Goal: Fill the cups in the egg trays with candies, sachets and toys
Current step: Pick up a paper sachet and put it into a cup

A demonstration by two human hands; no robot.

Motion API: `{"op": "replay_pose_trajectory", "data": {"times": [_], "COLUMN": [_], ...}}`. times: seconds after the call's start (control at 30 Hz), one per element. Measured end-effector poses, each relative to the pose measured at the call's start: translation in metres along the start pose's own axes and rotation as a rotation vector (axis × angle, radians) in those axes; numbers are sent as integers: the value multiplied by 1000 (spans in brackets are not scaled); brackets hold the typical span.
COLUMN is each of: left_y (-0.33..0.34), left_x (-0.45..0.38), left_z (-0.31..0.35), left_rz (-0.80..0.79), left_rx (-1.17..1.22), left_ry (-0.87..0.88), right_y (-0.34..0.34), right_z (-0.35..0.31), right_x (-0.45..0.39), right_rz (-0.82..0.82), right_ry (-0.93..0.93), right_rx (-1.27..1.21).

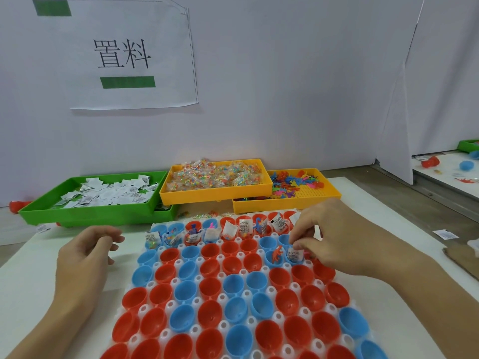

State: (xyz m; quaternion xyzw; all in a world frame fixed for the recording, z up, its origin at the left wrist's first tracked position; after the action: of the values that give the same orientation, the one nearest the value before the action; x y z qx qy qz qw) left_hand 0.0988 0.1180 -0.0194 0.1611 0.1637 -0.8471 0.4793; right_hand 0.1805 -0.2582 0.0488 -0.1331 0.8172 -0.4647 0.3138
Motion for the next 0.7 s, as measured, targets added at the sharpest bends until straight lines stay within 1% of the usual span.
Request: {"op": "replay_pose_trajectory", "data": {"times": [0.3,0.7], "left_y": [0,0], "left_x": [1,2], "left_z": [1,2], "left_rz": [2,5], "left_rx": [-3,-6], "left_ry": [-12,-17], "right_y": [3,-2], "right_z": [-3,1], "right_x": [0,1], "right_rz": [-55,-22], "right_ry": [1,-3], "right_rx": [2,-32]}}
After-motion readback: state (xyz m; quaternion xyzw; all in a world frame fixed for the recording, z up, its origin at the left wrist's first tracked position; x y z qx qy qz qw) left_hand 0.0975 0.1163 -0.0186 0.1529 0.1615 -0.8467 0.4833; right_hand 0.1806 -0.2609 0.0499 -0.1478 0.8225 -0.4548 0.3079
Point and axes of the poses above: each hand's wrist, its own x-axis away from the middle knuckle, its own y-axis out of the palm, z = x × y, the point moved 6 cm from there along -x, towards the middle knuckle, and after that the axes turned 11 degrees about z, right-handed, at the moved point
